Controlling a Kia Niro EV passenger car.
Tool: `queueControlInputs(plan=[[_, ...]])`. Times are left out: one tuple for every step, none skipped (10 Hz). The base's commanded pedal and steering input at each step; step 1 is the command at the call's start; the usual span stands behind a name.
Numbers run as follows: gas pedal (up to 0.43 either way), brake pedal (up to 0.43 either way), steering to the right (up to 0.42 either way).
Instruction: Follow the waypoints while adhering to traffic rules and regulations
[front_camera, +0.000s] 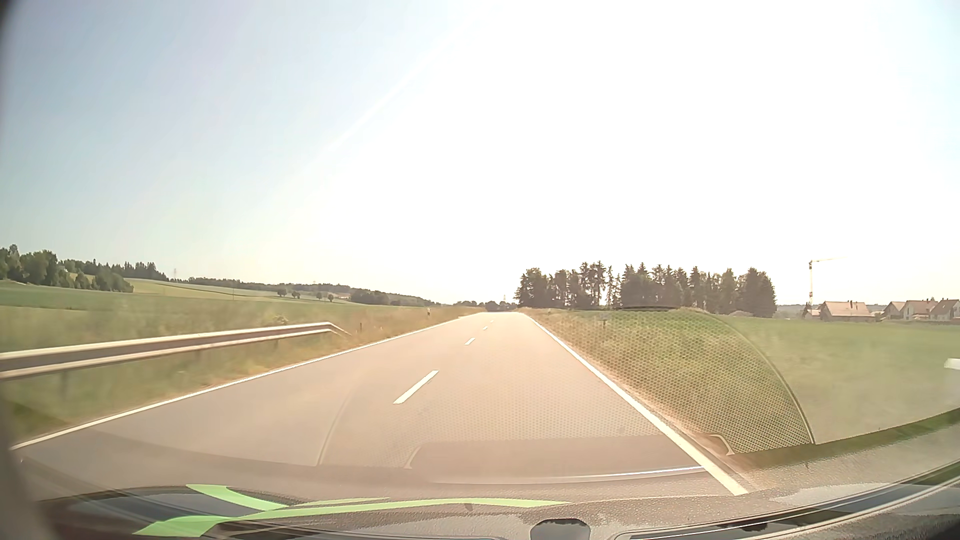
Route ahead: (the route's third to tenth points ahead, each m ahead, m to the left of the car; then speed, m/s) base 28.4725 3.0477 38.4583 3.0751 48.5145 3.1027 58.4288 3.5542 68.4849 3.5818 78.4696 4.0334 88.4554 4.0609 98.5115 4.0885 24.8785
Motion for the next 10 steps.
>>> queueControlInputs(plan=[[0.24, 0.0, -0.004], [0.24, 0.0, -0.003], [0.248, 0.0, -0.003], [0.26, 0.0, -0.004], [0.26, 0.0, -0.004], [0.26, 0.0, -0.003], [0.268, 0.0, -0.003], [0.268, 0.0, -0.003], [0.268, 0.0, -0.003], [0.268, 0.0, -0.003]])
